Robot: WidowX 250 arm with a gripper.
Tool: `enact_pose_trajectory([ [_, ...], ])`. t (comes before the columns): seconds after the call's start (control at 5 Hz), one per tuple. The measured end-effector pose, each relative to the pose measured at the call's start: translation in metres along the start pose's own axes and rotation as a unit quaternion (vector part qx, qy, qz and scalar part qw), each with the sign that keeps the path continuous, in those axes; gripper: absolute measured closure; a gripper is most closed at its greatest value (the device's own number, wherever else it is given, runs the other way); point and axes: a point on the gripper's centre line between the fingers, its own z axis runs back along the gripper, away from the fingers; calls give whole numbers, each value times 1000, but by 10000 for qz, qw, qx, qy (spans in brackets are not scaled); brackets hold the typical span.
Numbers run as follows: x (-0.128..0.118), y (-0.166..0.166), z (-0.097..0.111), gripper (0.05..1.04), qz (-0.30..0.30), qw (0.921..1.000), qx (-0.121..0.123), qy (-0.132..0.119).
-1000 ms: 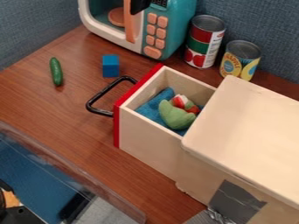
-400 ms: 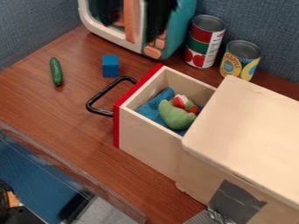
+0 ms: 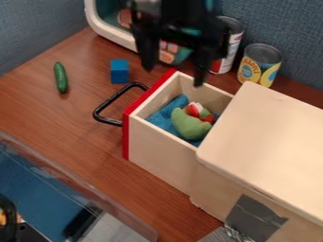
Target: Take the green object out of the drawer and put it above the cucumber
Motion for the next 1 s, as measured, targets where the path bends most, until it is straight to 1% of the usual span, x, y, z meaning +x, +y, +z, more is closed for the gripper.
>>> enact_pose_trajectory([
  [0.2,0,-7,-15,83,899,9958,120,-81],
  [0.4,-3,-8,-24,83,1802,9835,24,-161],
  [0.6,-4,-4,-28,83,2280,9735,-13,-172],
  [0.8,-4,2,-29,83,2623,9646,-73,-270],
  [1.0,0,4,-29,83,2792,9595,-118,-350],
])
